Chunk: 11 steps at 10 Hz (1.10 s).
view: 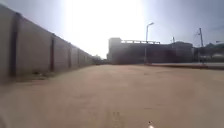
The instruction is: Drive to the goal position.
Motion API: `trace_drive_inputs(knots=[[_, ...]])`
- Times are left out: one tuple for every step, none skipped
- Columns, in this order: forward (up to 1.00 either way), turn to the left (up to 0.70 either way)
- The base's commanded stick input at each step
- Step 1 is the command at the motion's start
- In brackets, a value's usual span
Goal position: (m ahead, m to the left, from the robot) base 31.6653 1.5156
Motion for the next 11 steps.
trace_drive_inputs(knots=[[1.0,0.0],[1.0,0.0],[1.0,0.0],[1.0,0.0],[1.0,0.0],[1.0,0.0],[1.0,0.0],[1.0,0.0],[1.0,0.0],[1.0,0.0],[1.0,0.0]])
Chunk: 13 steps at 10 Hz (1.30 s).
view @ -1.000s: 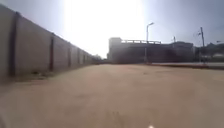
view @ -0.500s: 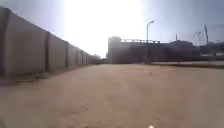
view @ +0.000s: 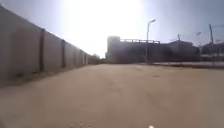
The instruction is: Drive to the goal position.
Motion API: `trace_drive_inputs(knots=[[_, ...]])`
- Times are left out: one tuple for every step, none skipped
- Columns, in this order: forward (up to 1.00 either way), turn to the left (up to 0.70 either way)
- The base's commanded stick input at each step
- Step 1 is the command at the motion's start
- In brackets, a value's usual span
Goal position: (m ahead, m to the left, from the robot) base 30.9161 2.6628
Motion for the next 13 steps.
trace_drive_inputs(knots=[[1.0,0.0],[1.0,0.0],[1.0,0.0],[1.0,0.0],[1.0,0.0],[1.0,0.0],[1.0,0.0],[1.0,0.0],[1.0,0.0],[1.0,0.0],[1.0,0.0],[1.0,0.0],[1.0,0.08]])
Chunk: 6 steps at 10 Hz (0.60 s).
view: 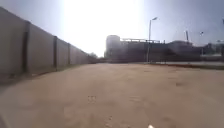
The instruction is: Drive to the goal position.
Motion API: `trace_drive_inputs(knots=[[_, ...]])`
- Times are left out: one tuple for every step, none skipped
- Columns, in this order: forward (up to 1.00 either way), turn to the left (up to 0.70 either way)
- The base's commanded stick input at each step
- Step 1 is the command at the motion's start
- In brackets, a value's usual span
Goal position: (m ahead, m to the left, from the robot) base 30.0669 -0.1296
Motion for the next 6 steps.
trace_drive_inputs(knots=[[1.0,0.27],[1.0,0.09],[1.0,0.0],[1.0,0.0],[1.0,0.0],[1.0,0.0]])
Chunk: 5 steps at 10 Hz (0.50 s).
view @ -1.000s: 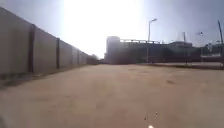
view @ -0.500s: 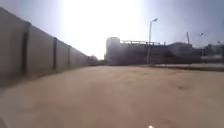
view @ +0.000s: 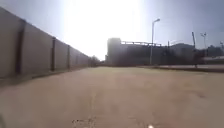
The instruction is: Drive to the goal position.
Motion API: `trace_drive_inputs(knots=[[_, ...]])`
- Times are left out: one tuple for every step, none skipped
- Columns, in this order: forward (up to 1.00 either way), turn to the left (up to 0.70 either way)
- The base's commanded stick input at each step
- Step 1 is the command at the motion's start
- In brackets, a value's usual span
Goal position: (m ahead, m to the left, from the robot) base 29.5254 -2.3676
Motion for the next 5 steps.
trace_drive_inputs(knots=[[1.0,0.0],[1.0,0.0],[1.0,0.0],[1.0,0.0],[1.0,0.0]])
